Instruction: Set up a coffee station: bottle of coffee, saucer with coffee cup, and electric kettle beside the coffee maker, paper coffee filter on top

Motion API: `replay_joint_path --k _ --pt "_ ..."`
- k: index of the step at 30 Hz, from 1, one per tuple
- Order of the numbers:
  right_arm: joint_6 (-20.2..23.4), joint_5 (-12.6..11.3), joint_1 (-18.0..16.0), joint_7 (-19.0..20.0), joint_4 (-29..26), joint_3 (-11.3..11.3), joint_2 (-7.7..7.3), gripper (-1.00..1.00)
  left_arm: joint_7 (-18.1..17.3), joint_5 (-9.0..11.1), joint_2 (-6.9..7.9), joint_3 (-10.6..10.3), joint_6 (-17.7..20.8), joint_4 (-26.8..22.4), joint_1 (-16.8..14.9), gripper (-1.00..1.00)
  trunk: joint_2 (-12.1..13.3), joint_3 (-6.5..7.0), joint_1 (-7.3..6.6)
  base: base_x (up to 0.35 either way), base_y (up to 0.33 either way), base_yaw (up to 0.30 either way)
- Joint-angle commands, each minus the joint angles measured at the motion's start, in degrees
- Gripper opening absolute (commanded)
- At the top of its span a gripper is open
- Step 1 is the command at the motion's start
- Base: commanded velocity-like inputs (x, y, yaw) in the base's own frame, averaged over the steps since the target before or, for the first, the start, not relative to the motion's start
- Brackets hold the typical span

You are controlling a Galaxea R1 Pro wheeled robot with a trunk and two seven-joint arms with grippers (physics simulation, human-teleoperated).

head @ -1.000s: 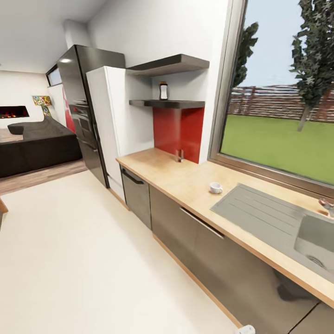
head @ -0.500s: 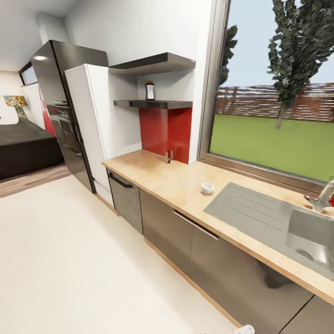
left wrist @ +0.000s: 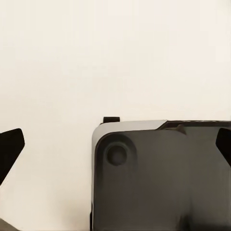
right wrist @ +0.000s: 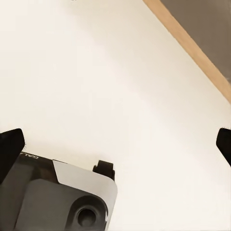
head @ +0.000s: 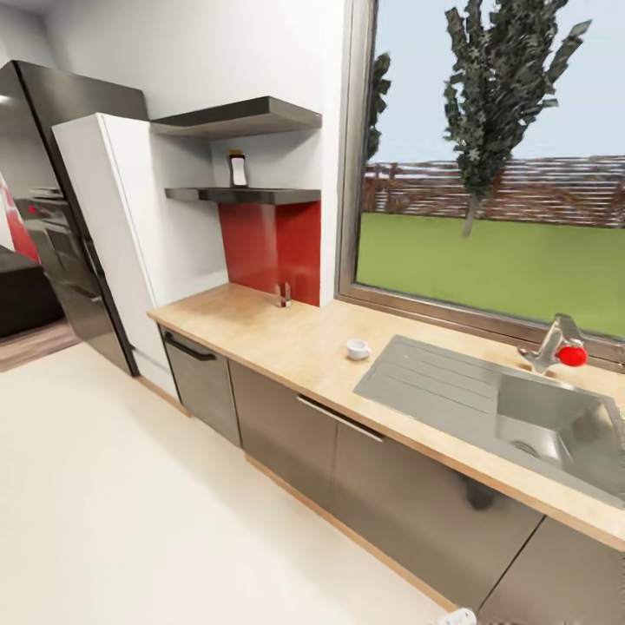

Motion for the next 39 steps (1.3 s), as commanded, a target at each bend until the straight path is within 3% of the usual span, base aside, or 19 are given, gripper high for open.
replay_joint_path --k 1,15,39 --pt "-0.21 0.24 -0.08 0.07 0.05 0.25 -0.01 1.00 0.04 0.11 -0.01 -0.07 -0.18 0.03 -0.03 1.00 -0.12 -0.13 0.04 0.081 0.287 -0.298" --pt "-0.21 0.23 -0.07 0.04 0.08 0.25 -0.01 1.00 0.04 0.11 0.03 -0.07 -0.18 0.09 -0.03 1.00 -0.12 -0.13 0.04 0.133 0.296 -0.260" --pt "-0.13 0.30 -0.03 -0.01 0.08 0.20 -0.10 1.00 0.04 0.11 0.03 0.01 -0.18 0.11 -0.03 1.00 -0.12 -0.13 0.04 0.180 0.297 -0.008"
